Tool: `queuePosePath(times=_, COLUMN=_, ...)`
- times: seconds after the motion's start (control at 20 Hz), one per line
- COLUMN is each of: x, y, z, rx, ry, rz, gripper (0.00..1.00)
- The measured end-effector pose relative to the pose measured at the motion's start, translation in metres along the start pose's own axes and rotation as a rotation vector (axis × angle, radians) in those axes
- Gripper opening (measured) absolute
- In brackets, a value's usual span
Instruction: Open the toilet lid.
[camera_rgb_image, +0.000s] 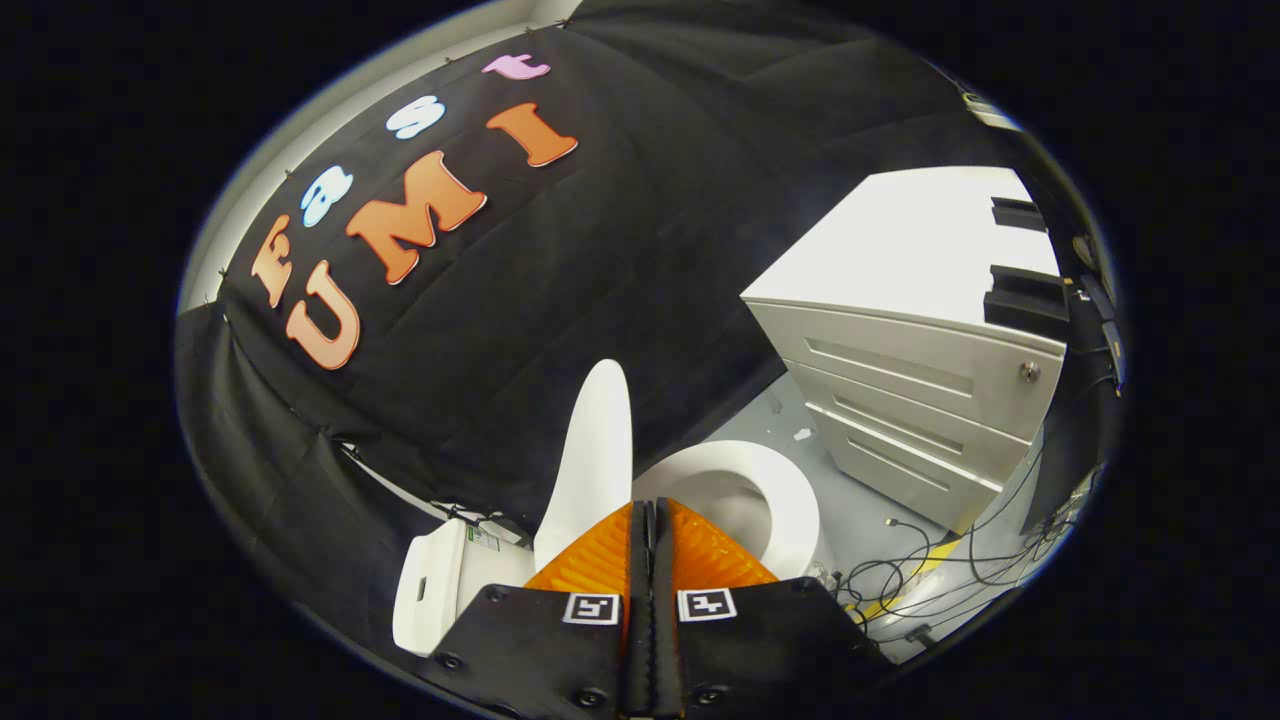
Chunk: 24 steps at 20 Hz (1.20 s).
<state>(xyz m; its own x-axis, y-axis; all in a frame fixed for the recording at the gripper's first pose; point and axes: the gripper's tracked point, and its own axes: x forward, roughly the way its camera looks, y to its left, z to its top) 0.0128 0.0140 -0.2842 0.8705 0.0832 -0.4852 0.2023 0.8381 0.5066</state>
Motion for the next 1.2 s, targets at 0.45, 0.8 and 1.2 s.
queuePosePath(times=0.45, x=-0.014, y=0.049, z=0.003, rx=-0.176, ry=-0.003, rz=0.023, gripper=0.08)
queuePosePath(times=0.8, x=-0.029, y=0.096, z=0.001, rx=-0.234, ry=0.007, rz=0.066, gripper=0.08)
queuePosePath(times=1.2, x=-0.046, y=0.152, z=-0.007, rx=-0.300, ry=-0.017, rz=0.120, gripper=0.08)
